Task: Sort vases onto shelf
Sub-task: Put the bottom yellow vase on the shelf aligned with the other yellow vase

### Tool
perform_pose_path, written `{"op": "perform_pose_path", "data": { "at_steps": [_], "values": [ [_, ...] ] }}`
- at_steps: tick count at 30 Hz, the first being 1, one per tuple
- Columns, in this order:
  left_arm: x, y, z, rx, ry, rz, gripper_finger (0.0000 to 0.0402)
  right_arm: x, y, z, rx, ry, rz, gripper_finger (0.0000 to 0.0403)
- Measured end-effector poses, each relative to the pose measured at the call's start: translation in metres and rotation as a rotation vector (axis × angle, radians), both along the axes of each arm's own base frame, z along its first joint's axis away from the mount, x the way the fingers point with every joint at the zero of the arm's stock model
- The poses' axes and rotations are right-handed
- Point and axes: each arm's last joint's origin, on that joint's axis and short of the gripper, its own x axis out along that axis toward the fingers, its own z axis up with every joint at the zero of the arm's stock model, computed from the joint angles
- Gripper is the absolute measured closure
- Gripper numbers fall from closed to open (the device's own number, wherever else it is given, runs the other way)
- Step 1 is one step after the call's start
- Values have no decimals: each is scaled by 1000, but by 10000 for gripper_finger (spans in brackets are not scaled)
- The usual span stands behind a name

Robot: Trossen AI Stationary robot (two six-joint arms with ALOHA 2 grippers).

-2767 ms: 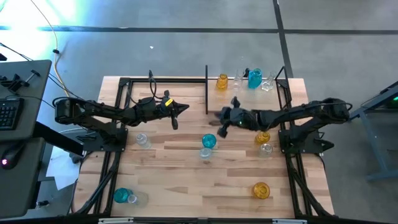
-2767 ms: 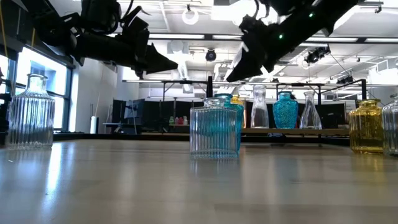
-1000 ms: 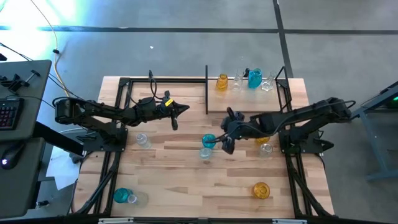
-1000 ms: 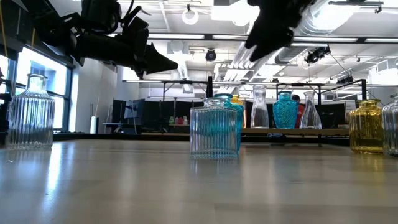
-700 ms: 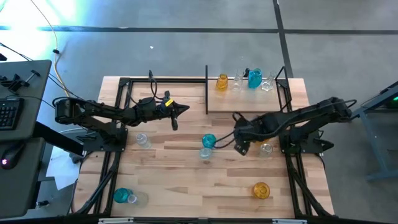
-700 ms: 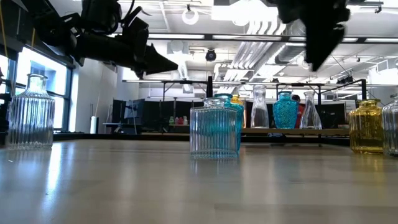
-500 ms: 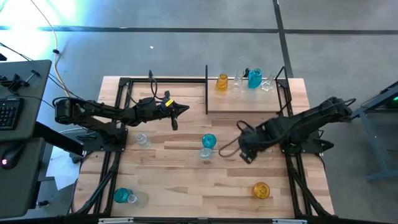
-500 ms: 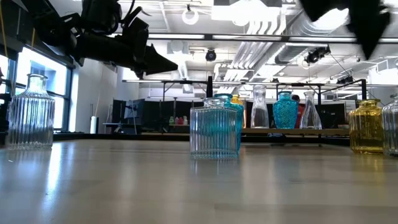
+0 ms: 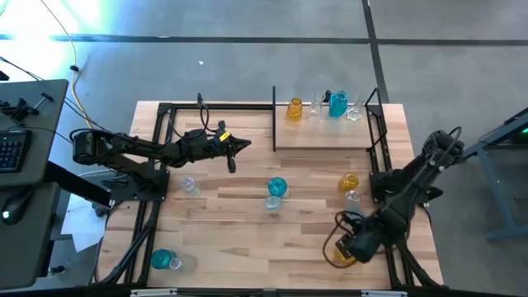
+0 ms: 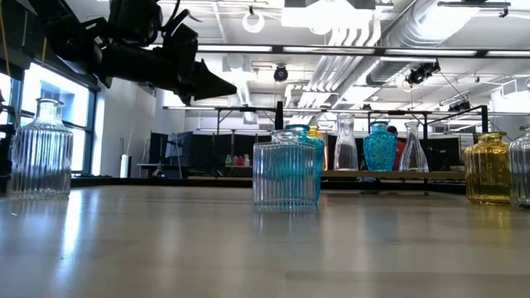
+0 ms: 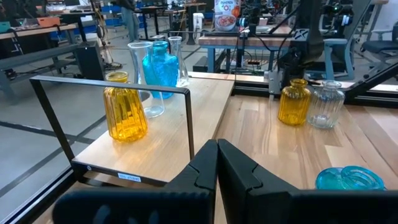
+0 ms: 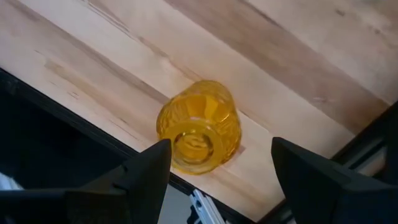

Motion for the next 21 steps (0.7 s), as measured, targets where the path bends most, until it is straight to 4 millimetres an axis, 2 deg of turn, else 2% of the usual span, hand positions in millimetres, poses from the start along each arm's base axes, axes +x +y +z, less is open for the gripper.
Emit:
{"op": "perform_pose_path", "data": {
  "at_steps": [9,18,21],
  "values": [
    [0,0,0,-8,-2,1,401,1,20,-21,-7,77,12,144],
    [0,-1,0,-10,-3,-23,401,8,26,-39,-55,133,86,145],
    [0,-1,0,-11,-3,-23,401,13,25,-44,-66,141,114,159]
  ]
}}
